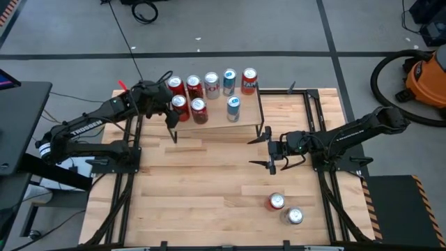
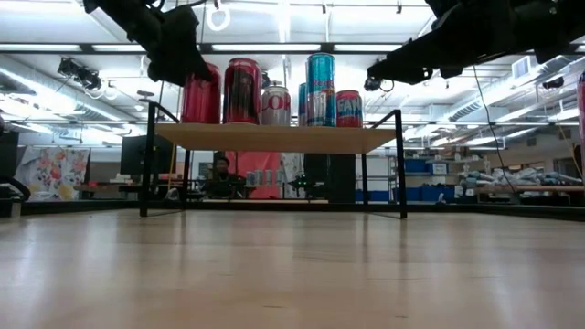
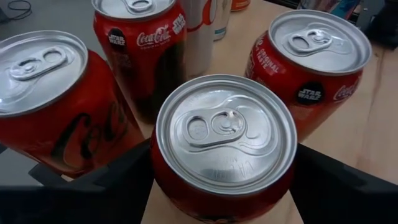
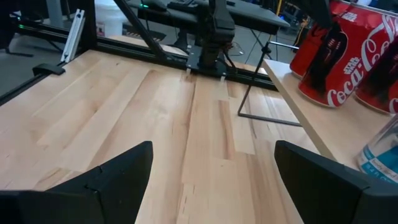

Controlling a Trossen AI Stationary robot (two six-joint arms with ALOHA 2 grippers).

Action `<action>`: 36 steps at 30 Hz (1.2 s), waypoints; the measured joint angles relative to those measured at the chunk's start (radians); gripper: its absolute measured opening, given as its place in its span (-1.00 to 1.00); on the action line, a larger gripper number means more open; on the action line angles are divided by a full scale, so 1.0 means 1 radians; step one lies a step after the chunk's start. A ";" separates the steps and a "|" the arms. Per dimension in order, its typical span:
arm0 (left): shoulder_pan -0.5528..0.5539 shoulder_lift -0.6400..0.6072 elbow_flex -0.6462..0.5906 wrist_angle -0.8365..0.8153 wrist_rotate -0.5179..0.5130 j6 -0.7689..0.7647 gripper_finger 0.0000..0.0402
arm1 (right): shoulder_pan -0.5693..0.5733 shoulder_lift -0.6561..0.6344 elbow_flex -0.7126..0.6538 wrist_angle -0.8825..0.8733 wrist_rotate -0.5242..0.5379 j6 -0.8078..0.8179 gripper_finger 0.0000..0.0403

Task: Place canned beverage on shelf
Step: Put the black soda can on the shelf aligned with the other black soda can

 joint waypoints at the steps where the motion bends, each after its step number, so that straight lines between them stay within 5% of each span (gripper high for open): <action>1: 0.000 0.000 0.000 -0.001 0.001 -0.003 0.61 | 0.000 0.000 0.000 0.000 0.000 0.000 0.73; 8: -0.007 0.000 -0.001 -0.009 0.000 -0.002 0.83 | 0.000 0.000 0.000 -0.001 -0.001 0.007 0.73; 15: -0.021 -0.006 -0.001 -0.049 -0.006 0.012 0.85 | 0.000 0.000 0.000 -0.002 -0.004 0.007 0.73; 36: -0.021 -0.006 0.001 -0.071 -0.005 0.053 0.63 | 0.010 0.000 0.000 -0.003 -0.005 0.015 0.73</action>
